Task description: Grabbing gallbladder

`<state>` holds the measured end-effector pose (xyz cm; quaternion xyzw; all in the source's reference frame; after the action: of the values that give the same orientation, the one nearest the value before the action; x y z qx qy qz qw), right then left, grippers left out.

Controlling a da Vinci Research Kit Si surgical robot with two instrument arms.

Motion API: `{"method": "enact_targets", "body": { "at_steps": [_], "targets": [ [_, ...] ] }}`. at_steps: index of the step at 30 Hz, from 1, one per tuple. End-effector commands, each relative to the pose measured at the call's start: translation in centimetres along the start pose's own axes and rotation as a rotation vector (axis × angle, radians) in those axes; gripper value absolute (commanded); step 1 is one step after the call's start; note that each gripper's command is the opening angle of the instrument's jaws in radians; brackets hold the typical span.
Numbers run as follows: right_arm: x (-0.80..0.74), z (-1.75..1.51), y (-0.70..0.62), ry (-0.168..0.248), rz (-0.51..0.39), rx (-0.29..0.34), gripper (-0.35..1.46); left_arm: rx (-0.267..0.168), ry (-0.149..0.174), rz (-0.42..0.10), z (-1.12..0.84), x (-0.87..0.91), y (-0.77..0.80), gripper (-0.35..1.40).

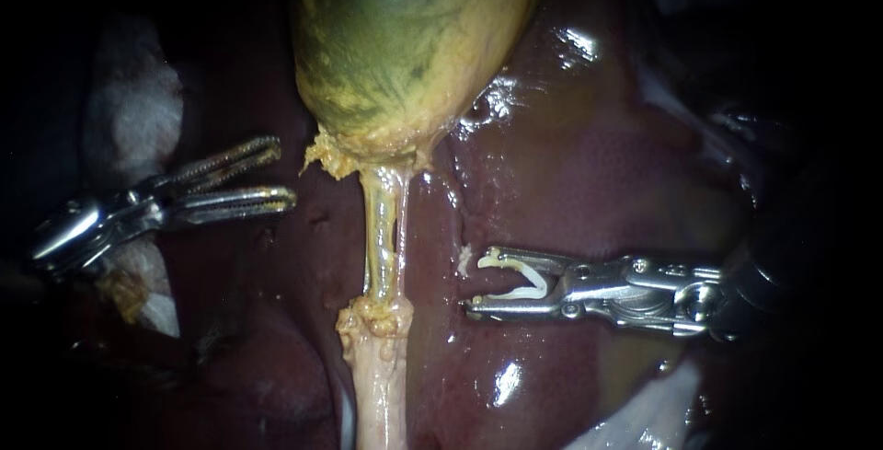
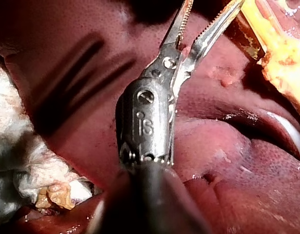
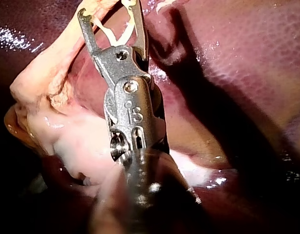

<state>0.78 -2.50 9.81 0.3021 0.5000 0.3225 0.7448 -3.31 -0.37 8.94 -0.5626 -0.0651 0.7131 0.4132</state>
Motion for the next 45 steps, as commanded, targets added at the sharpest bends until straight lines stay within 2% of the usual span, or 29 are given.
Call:
{"method": "enact_targets", "body": {
  "at_steps": [1, 4, 12, 24, 28, 31, 40, 45],
  "targets": [
    [0.0, 0.0, 0.0, 0.0, 0.0, 0.0, 0.58, 0.005, 0.001, -0.007, 0.03, 0.0, 0.0, 0.34],
    [0.0, 0.0, 0.0, 0.0, 0.0, 0.001, 0.58, 0.027, 0.004, -0.026, 0.14, 0.01, 0.0, 0.31],
    [0.0, 0.0, 0.0, 0.0, 0.0, 0.0, 0.58, 0.024, 0.008, -0.071, 0.37, -0.07, 0.05, 0.25],
    [0.0, 0.0, 0.0, 0.0, 0.0, 0.0, 0.58, 0.029, 0.01, -0.101, 0.49, -0.06, 0.07, 0.02],
    [0.0, 0.01, 0.0, 0.0, 0.0, 0.0, 0.58, 0.027, 0.01, -0.119, 0.48, -0.06, 0.08, -0.23],
    [0.01, 0.02, 0.0, 0.001, 0.0, -0.001, 0.58, 0.024, 0.01, -0.12, 0.47, -0.06, 0.1, -0.35],
    [0.02, 0.06, 0.0, 0.002, 0.001, -0.003, 0.59, 0.014, 0.007, -0.128, 0.35, 0.06, 0.16, -0.35],
    [0.03, 0.08, 0.0, 0.002, 0.002, -0.005, 0.59, 0.009, 0.006, -0.139, 0.25, 0.22, 0.22, -0.35]
  ]
}}
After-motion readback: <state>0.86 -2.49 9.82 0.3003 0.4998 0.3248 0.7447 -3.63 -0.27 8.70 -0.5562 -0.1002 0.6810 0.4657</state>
